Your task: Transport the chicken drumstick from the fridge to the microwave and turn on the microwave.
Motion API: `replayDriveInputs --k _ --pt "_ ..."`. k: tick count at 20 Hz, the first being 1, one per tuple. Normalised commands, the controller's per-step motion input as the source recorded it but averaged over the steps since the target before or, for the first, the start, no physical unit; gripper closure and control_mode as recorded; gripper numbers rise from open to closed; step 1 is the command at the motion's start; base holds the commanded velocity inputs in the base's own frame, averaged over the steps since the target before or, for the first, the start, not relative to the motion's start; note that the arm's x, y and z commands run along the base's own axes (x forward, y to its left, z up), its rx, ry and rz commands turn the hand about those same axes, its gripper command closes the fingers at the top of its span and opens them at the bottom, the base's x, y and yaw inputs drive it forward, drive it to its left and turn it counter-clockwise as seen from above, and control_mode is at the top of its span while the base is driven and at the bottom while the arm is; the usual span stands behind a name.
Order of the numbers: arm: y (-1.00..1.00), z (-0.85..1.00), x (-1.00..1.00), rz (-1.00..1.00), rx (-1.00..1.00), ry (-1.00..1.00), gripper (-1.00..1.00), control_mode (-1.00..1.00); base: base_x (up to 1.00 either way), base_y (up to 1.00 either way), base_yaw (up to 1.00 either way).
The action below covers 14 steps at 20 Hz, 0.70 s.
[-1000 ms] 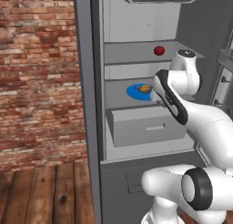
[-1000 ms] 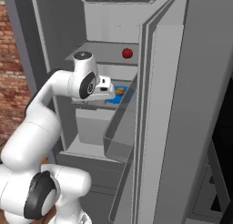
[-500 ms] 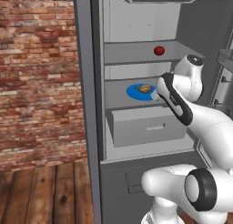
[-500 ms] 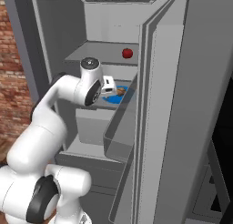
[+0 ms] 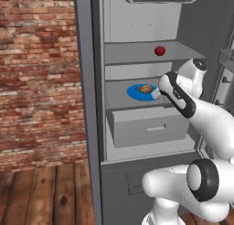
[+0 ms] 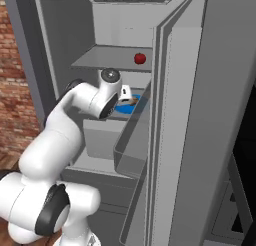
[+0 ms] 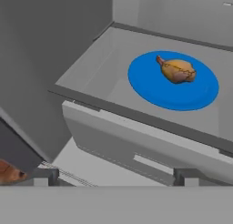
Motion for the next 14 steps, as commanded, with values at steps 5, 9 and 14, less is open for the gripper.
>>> replayDriveInputs --k 5,9,14 --pt "-0.01 0.0 0.33 0.0 0.07 0.0 -1.0 -1.0 0.0 0.0 0.0" --pt "-0.07 -0.02 0.36 0.0 0.01 0.03 -1.0 -1.0 0.0 0.0 0.0" --pt "-0.06 -0.16 0.34 0.0 0.0 0.02 -1.0 -1.0 0.0 0.0 0.0"
